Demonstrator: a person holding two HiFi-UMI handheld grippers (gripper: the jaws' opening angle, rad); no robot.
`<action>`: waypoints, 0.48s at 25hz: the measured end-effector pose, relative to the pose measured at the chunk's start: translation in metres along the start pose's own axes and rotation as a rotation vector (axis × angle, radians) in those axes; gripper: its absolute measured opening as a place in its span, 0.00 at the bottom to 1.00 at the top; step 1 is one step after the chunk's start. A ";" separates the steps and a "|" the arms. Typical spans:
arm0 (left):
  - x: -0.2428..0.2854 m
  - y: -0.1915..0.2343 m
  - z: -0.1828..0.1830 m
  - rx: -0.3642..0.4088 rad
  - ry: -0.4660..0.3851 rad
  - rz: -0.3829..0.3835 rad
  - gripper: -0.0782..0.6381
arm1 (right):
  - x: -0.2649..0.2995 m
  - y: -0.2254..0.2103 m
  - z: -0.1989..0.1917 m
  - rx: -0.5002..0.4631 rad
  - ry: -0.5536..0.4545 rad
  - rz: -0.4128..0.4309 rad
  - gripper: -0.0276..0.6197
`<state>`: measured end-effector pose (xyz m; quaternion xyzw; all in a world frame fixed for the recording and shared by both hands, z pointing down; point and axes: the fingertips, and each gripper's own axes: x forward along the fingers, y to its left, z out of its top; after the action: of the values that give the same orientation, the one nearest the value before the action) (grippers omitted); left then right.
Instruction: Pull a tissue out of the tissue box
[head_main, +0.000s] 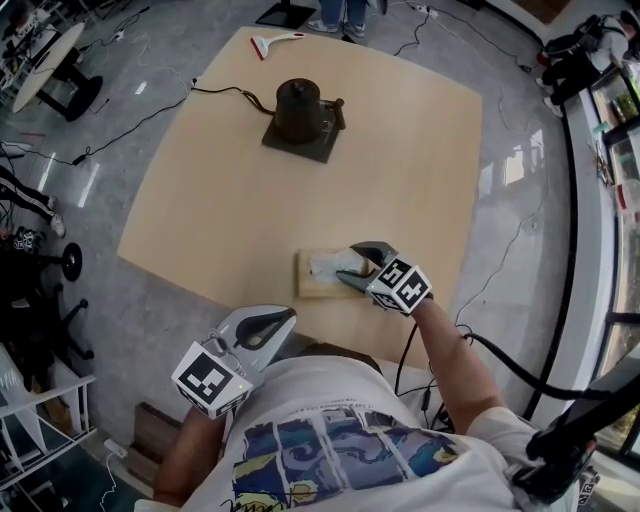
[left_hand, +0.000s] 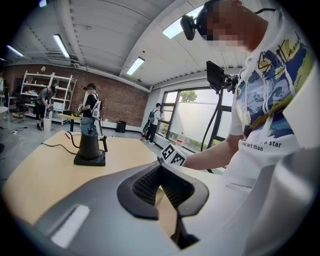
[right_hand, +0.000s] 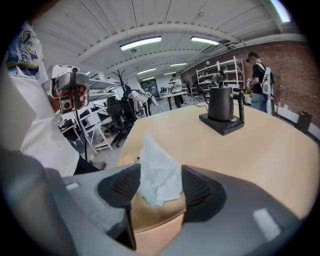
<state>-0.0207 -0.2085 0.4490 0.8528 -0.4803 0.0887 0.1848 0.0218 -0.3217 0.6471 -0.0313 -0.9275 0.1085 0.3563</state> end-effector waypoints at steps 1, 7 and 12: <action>0.000 0.000 0.000 0.000 0.001 0.000 0.11 | 0.000 0.001 0.000 -0.002 -0.001 -0.002 0.43; 0.000 -0.001 0.001 0.001 0.001 -0.001 0.11 | -0.002 -0.002 0.001 -0.011 -0.009 -0.030 0.28; -0.002 0.001 0.002 0.001 -0.001 -0.001 0.11 | -0.004 -0.006 0.004 -0.018 -0.004 -0.056 0.19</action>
<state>-0.0230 -0.2084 0.4466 0.8531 -0.4802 0.0884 0.1840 0.0226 -0.3287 0.6431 -0.0085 -0.9297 0.0903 0.3569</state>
